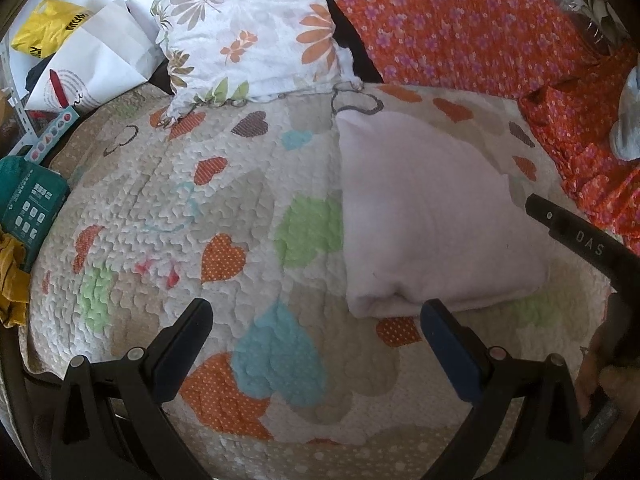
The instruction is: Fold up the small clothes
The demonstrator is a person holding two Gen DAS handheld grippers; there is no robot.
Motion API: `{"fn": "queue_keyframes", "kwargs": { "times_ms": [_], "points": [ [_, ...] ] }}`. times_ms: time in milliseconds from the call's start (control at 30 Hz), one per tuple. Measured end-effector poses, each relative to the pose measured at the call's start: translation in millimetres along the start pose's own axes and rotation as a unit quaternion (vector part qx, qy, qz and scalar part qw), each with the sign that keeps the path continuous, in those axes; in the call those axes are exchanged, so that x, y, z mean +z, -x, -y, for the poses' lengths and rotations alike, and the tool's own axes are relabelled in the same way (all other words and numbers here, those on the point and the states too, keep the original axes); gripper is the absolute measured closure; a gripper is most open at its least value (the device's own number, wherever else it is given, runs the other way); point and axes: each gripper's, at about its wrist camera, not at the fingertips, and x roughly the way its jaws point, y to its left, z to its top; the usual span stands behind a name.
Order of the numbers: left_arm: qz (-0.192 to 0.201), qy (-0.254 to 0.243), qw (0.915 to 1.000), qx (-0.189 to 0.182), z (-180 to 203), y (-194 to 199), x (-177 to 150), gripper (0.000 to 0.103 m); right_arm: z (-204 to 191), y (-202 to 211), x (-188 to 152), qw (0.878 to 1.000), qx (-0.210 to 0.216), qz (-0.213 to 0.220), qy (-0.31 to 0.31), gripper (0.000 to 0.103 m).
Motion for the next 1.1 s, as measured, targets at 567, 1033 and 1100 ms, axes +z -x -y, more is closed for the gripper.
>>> {"fn": "queue_keyframes", "kwargs": {
  "times_ms": [567, 1033, 1100],
  "points": [
    [-0.078, 0.001, 0.9962, -0.038, -16.3, -98.4, -42.8, 0.000, 17.2, -33.0, -3.8, 0.996, 0.019, -0.066, -0.055, 0.028],
    [-0.067, 0.055, 0.9858, -0.144, -40.4, -80.6, -12.1, 0.011, 37.8, -47.6, -0.6, 0.991, 0.031, -0.080, -0.105, 0.028],
    [-0.060, 0.087, 0.9803, -0.167, -52.3, -85.5, 10.2, 0.011, 47.0, -50.6, 8.7, 0.990, 0.034, -0.079, -0.116, 0.028]
  ]
}}
